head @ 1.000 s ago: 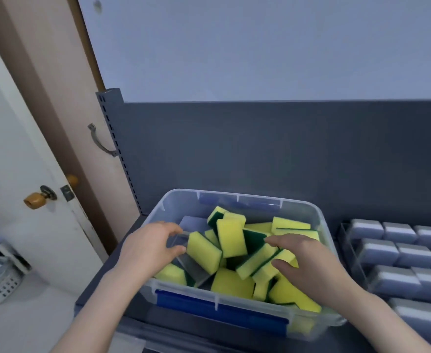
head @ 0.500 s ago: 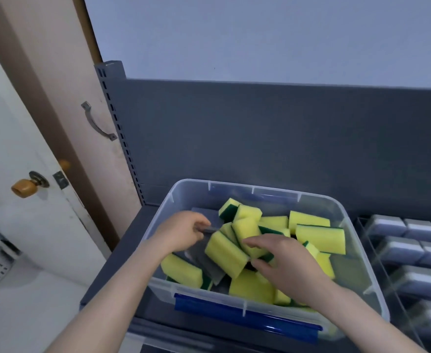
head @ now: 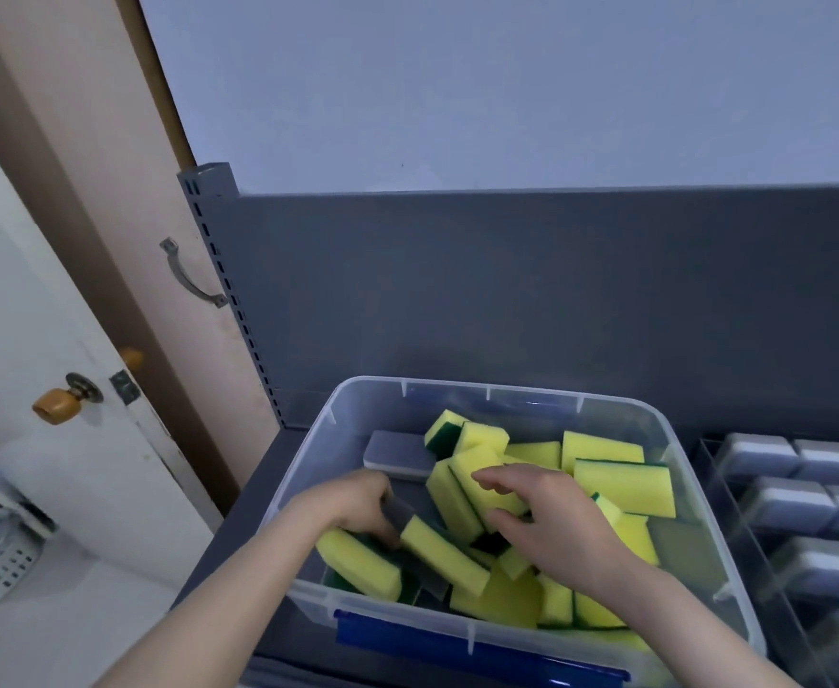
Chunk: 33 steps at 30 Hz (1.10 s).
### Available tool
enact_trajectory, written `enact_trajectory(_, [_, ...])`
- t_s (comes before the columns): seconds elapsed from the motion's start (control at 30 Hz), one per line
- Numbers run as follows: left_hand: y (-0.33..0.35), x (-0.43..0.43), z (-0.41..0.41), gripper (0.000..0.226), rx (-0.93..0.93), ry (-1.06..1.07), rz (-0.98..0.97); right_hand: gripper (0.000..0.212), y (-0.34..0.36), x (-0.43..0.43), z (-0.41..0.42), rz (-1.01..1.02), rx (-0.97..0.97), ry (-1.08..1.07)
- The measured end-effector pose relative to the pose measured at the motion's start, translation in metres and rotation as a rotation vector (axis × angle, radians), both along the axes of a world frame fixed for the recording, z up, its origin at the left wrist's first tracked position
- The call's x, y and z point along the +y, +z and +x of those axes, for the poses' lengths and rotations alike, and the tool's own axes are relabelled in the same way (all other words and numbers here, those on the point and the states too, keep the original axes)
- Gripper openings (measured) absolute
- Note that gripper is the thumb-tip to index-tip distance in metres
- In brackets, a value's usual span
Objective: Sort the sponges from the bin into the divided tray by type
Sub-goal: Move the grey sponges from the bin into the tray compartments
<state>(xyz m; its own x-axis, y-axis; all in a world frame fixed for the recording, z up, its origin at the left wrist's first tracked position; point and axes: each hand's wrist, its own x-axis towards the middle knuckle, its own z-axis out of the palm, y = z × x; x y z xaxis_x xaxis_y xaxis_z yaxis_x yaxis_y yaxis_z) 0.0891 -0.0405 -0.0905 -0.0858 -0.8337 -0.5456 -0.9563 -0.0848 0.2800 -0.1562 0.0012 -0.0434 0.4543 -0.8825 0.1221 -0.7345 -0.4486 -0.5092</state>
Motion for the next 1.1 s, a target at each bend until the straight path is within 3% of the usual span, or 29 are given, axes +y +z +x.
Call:
enact_trajectory(0.13, [0.032,0.012,0.009,0.038,0.115,0.042,-0.374,0.042,0.001,-0.005,-0.006,0.047,-0.107,-0.026])
enact_trajectory(0.27, [0.055,0.025,0.01,0.041,0.233,0.009,-0.821,0.038,0.009,-0.021,0.001,0.1,-0.344,-0.093])
enact_trajectory(0.33, [0.059,0.029,0.003,0.053,0.328,-0.048,-1.008,0.039,0.014,-0.026,0.009,0.206,-0.484,-0.117])
enact_trajectory(0.4, [0.06,0.033,-0.008,0.057,0.39,-0.093,-1.163,0.041,0.015,-0.03,0.019,0.454,-0.704,-0.152])
enact_trajectory(0.5, [0.053,0.035,-0.022,0.054,0.417,-0.143,-1.22,0.031,0.013,-0.033,0.033,0.875,-1.045,-0.202])
enact_trajectory(0.57, [0.044,0.034,-0.024,0.061,0.408,-0.107,-1.175,0.031,0.01,-0.037,0.036,0.908,-1.179,-0.225])
enact_trajectory(0.63, [0.038,0.036,-0.019,0.092,0.56,0.083,-0.936,0.036,0.007,-0.044,0.032,0.822,-1.274,-0.262])
enact_trajectory(0.7, [0.036,0.041,-0.02,0.126,0.856,0.328,-0.562,0.036,0.005,-0.048,0.03,0.762,-1.277,-0.263])
enact_trajectory(0.73, [0.037,0.043,-0.023,0.126,1.012,0.425,-0.447,0.036,0.006,-0.048,0.031,0.769,-1.254,-0.238])
enact_trajectory(0.8, [0.039,0.041,-0.03,0.089,1.24,0.672,-0.446,0.034,0.005,-0.047,0.038,0.808,-1.16,-0.153])
enact_trajectory(0.83, [0.041,0.038,-0.032,0.064,1.278,0.799,-0.57,0.033,0.004,-0.047,0.041,0.815,-1.099,-0.115])
enact_trajectory(0.9, [0.043,0.033,-0.024,0.036,1.124,0.973,-0.941,0.032,0.004,-0.051,0.045,0.766,-0.969,-0.093])
enact_trajectory(0.97, [0.043,0.031,-0.009,0.031,0.85,0.988,-1.228,0.03,0.004,-0.061,0.047,0.65,-0.844,-0.125])
enact_trajectory(1.1, [0.032,0.029,-0.001,0.034,0.54,0.793,-1.37,0.03,-0.005,-0.096,0.064,0.291,-0.44,-0.017])
